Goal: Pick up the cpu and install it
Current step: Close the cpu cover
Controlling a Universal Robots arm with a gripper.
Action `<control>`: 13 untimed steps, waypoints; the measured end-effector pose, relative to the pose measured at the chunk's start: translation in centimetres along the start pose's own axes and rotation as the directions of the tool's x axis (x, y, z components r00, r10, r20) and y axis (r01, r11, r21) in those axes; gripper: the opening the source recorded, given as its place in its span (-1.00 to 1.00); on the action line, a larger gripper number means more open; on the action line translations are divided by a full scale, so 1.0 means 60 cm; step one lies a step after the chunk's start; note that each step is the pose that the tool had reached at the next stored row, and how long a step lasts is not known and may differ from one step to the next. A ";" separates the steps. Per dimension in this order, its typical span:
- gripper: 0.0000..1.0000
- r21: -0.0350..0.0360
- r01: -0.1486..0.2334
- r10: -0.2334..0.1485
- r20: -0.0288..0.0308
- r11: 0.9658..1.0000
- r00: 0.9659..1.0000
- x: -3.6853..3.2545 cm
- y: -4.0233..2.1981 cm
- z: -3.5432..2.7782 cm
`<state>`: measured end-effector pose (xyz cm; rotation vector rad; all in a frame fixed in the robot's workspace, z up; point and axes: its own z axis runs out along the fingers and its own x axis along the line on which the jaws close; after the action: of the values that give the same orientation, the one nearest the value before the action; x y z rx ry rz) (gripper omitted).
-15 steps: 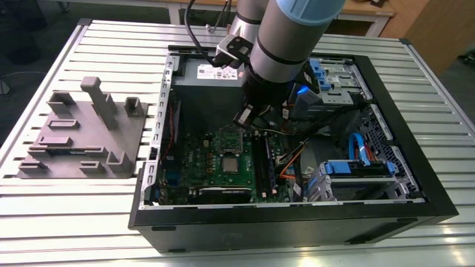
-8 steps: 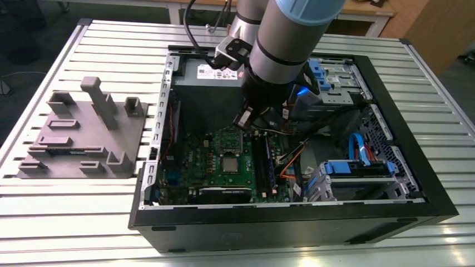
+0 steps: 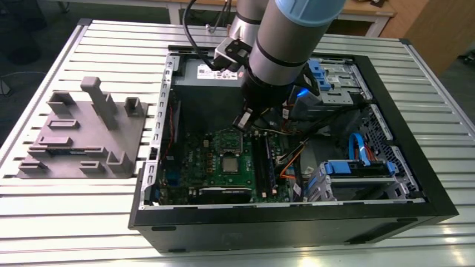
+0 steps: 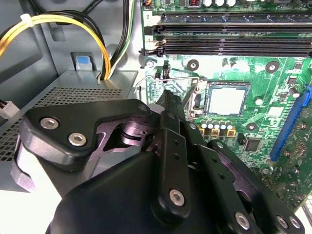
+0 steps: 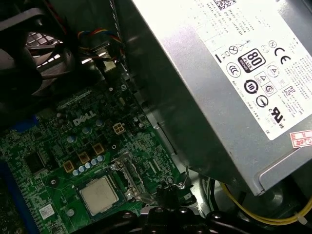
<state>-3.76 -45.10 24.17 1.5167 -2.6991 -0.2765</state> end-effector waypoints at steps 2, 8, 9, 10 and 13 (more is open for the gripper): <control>-0.80 0.000 0.000 0.000 0.000 1.000 1.000 0.001 -0.001 0.000; -0.80 0.000 0.000 0.000 0.000 1.000 1.000 0.006 -0.004 -0.001; -0.80 0.000 0.000 0.000 0.000 1.000 1.000 0.007 -0.004 -0.001; -0.80 0.000 0.000 0.000 0.000 1.000 1.000 0.008 -0.005 -0.001; -0.80 0.000 0.000 0.000 0.000 1.000 1.000 0.008 -0.005 -0.001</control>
<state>-3.76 -45.67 24.17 1.5166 -2.6992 -0.2765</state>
